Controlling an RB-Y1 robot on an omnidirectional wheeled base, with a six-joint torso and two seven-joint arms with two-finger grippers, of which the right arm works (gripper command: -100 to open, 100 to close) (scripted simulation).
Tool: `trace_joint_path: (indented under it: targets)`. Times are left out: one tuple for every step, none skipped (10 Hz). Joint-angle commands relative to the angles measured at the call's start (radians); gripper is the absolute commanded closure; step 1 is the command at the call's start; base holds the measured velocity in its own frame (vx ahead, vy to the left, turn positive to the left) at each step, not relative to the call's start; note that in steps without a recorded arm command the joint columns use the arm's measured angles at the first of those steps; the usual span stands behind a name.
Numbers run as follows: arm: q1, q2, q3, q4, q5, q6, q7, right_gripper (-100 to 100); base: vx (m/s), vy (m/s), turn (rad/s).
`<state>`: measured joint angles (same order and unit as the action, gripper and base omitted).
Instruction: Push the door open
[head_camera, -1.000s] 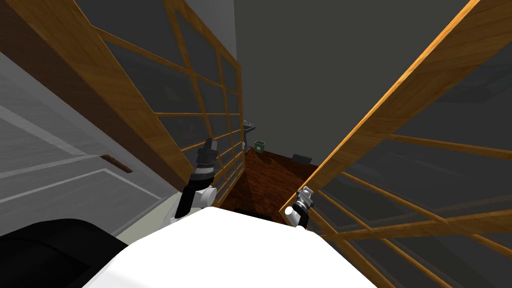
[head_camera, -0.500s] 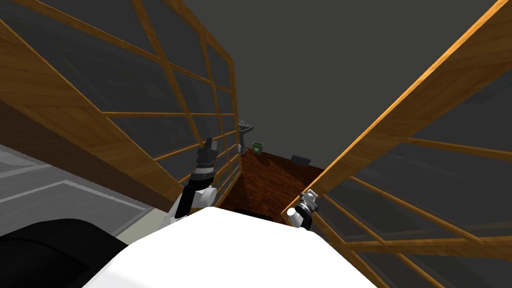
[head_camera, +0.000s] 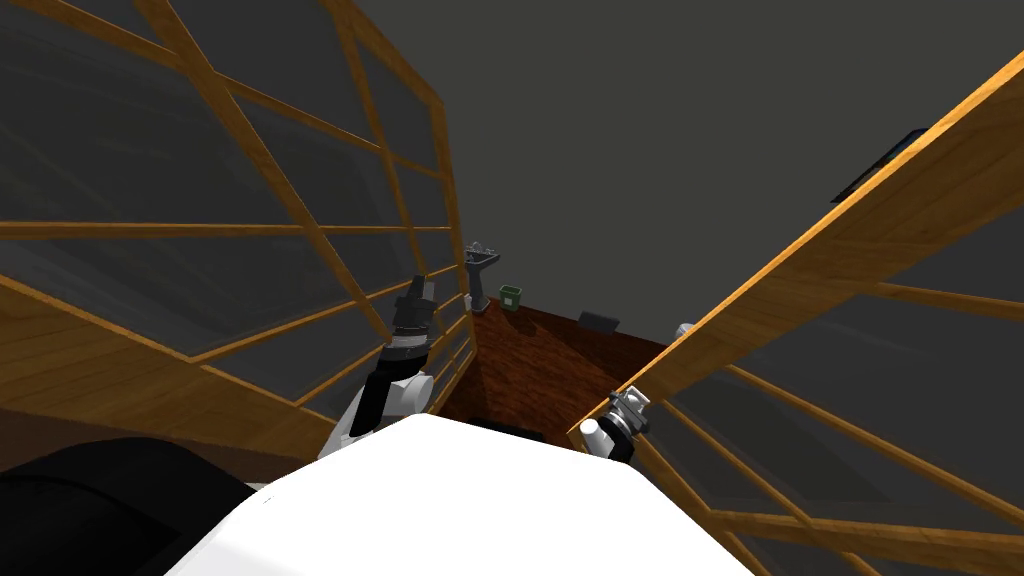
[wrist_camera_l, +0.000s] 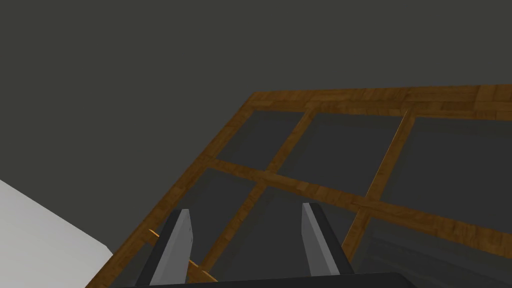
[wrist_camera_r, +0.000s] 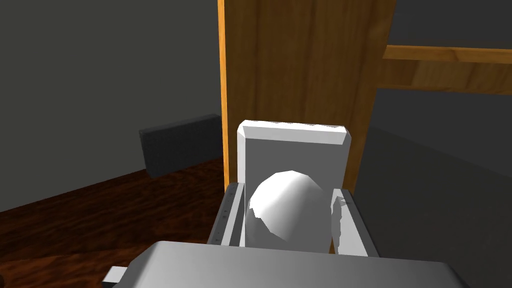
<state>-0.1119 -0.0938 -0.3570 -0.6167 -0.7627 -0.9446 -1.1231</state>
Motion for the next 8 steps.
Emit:
trace_joint_path:
  targets:
    - [-0.004, -0.006, -0.016, 0.014, -0.011, -0.011, 0.0, 100, 0.199, -0.032, -0.061]
    - [0.001, 0.001, -0.012, -0.001, -0.008, -0.002, 0.006, 100, 0.078, -0.018, -0.031]
    - [0.003, -0.006, -0.027, 0.001, -0.019, -0.008, 0.009, 100, 0.13, -0.035, -0.045]
    - [0.005, -0.009, -0.035, 0.002, -0.025, -0.01, 0.01, 100, 0.18, -0.062, -0.058]
    - [0.006, -0.013, -0.045, 0.004, -0.033, -0.013, 0.012, 100, 0.177, -0.09, -0.045]
    - [0.008, -0.017, -0.056, 0.007, -0.042, -0.016, 0.013, 100, 0.183, -0.104, -0.058]
    - [0.008, -0.017, -0.056, 0.007, -0.042, -0.016, 0.013, 100, 0.147, -0.082, -0.014]
    - [0.008, -0.017, -0.056, 0.007, -0.042, -0.016, 0.013, 100, 0.066, -0.051, -0.002]
